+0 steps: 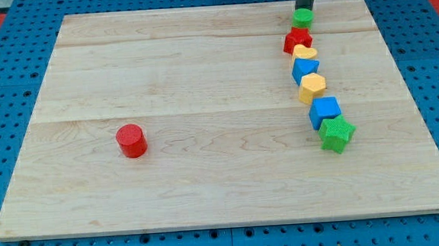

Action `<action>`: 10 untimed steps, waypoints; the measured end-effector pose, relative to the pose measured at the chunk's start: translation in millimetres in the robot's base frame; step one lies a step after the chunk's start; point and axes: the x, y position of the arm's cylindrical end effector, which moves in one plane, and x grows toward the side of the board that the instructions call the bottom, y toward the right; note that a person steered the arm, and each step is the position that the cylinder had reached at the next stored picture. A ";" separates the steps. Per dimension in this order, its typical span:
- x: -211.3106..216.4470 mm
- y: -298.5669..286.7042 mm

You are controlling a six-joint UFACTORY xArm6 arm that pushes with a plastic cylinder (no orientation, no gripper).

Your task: Move the red circle to the top right of the green circle

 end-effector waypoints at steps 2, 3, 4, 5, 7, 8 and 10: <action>3.1 0.0; -6.9 -4.1; -16.5 -76.8; -16.3 -165.6; 53.2 -202.0; 111.5 -194.6; 242.0 -180.8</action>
